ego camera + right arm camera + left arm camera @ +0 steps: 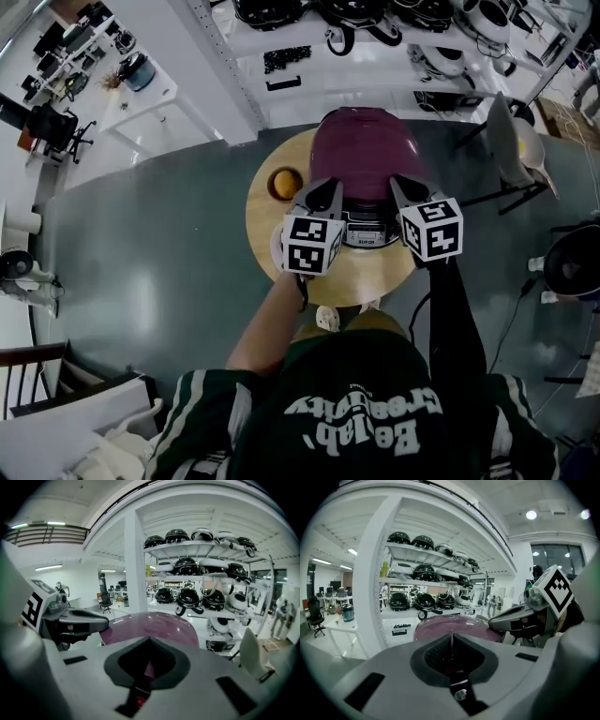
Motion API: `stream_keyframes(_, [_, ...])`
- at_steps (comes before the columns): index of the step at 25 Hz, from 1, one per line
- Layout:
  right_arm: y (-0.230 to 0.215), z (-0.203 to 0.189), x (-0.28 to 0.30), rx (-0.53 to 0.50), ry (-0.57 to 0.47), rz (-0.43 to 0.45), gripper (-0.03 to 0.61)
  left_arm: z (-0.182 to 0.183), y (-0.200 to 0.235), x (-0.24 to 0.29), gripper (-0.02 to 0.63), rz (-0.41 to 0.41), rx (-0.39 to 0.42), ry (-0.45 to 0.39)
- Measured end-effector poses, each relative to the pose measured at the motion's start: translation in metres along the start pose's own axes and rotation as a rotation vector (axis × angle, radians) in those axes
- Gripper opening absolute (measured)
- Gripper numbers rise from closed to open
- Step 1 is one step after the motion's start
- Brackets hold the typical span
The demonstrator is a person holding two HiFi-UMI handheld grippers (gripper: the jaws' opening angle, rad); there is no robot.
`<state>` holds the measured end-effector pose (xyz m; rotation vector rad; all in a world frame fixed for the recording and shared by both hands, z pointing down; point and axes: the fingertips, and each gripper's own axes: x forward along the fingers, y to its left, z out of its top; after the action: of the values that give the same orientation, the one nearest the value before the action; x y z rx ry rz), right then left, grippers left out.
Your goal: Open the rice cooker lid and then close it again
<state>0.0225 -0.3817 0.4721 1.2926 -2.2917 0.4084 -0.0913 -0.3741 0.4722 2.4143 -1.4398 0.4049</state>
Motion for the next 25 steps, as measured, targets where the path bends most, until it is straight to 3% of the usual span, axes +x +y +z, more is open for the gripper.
stream_keyframes(3, [0.003,-0.032,0.017,-0.017,0.056,-0.009,0.005,-0.035,-0.001,0.011,0.015,-0.005,-0.008,0.083])
stream_keyframes(6, [0.004,-0.046,0.023,0.002,0.037,-0.03,0.006,-0.053,-0.003,0.017,0.017,-0.005,0.005,0.127])
stream_keyframes(11, [0.006,-0.048,0.022,-0.04,0.07,-0.036,0.006,-0.054,-0.005,0.016,0.017,-0.009,0.006,0.134])
stream_keyframes(20, [0.003,-0.048,0.023,0.064,0.048,0.008,0.006,-0.055,-0.003,0.016,0.017,0.016,-0.016,0.115])
stream_keyframes(25, [0.003,-0.048,0.018,0.055,0.027,-0.013,0.006,-0.053,-0.005,0.011,0.018,0.016,-0.001,0.071])
